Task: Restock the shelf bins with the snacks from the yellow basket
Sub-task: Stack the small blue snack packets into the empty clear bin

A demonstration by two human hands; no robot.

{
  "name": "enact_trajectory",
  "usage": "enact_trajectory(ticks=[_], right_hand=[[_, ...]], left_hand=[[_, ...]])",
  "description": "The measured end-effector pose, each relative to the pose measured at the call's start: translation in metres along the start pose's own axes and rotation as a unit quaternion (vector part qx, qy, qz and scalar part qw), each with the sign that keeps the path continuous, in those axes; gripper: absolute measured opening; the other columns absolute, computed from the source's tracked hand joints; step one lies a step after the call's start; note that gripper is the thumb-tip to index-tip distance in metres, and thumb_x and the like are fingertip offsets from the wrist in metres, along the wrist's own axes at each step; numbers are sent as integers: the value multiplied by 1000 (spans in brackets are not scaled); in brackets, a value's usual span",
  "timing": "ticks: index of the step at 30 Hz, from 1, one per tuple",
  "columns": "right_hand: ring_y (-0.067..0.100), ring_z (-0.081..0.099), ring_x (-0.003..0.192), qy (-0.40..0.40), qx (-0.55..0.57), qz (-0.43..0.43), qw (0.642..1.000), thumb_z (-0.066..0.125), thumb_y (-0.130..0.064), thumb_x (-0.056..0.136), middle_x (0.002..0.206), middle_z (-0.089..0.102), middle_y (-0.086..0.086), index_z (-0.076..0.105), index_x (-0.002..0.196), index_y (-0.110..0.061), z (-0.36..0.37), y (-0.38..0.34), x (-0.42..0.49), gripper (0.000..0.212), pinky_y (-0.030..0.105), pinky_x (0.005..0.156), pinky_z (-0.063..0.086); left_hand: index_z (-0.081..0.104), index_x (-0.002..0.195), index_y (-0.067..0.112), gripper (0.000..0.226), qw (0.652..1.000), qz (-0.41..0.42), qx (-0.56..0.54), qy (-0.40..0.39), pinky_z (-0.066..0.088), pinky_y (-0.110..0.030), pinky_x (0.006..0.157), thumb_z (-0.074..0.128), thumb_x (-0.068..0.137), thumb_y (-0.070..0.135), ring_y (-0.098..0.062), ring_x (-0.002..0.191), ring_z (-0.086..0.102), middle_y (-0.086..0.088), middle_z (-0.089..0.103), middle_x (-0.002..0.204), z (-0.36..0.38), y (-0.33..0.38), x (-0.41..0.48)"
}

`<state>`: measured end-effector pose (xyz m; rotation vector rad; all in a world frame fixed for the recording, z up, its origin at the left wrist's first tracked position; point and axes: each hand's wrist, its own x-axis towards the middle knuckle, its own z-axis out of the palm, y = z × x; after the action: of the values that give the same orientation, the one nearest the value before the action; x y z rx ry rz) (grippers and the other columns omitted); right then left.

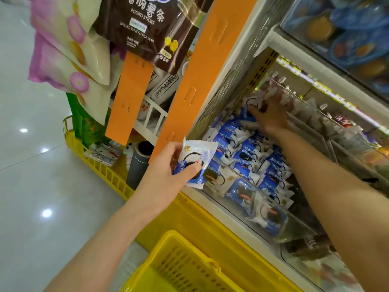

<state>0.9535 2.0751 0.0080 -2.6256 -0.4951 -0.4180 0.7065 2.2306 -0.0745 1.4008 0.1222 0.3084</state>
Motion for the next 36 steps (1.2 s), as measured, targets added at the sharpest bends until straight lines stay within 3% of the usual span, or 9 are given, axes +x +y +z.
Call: enact_trajectory(ticks=[2,4,7,11,14,18,22,30,36], right_hand=[[10,58,74,19,180,112,977,65,-25,87,114,57,7,47,126,-2,-1,0,-2,48,16,60,50],[13,65,76,-40,275,198,940,72,-21,81,124,58,14,44,129,-3,1,10,-5,58,19,58,56],[21,63,97,-113,175,203,957,75,-25,77,126,58,12,48,127,-7,-1,19,-13,61,30,88,53],[28,53,119,-186,143,115,965,68,-6,82,147,36,9,29,144,-15,-17,7,-16,74,39,97,47],[26,41,129,-228,24,32,973,66,-14,85,142,43,7,32,143,-16,-26,2,-14,67,43,107,36],[29,54,114,-102,18,29,994,61,-24,89,125,57,15,55,123,-4,-26,2,-6,40,35,94,40],[30,53,118,59,119,135,982,65,-26,86,129,56,15,46,131,-3,-3,14,4,53,35,100,42],[29,60,106,30,123,187,974,72,-22,81,118,62,15,59,110,-2,30,35,3,38,32,88,47],[30,51,120,35,47,182,982,63,-27,88,135,49,16,36,137,-2,17,9,-10,61,40,102,43]], left_hand=[[53,105,26,26,1000,-2,0,0,49,-8,65,63,85,15,8,89,61,9,64,104,1,1,0],[52,102,29,25,1000,-2,-3,0,49,-9,64,63,84,15,8,89,61,10,63,104,2,2,0],[53,108,25,28,1000,4,-7,0,51,-12,67,64,83,18,3,93,63,8,63,107,3,4,0],[53,112,22,33,1000,18,2,-2,52,-13,74,66,82,20,-1,97,62,7,64,109,2,4,1],[53,109,24,32,1000,25,1,-6,50,-9,70,67,81,20,4,94,61,9,64,106,2,4,2],[52,102,33,30,999,33,12,-10,49,-8,69,67,80,21,7,92,60,14,63,103,1,4,5],[50,100,36,30,999,32,10,-15,50,-9,68,68,80,21,7,94,59,15,62,103,0,2,6],[52,104,30,31,999,42,9,-17,49,-8,68,68,79,20,7,92,60,13,63,102,-1,0,10],[54,98,33,27,999,50,0,-3,50,-9,71,68,80,20,6,90,61,12,65,100,2,2,6]])
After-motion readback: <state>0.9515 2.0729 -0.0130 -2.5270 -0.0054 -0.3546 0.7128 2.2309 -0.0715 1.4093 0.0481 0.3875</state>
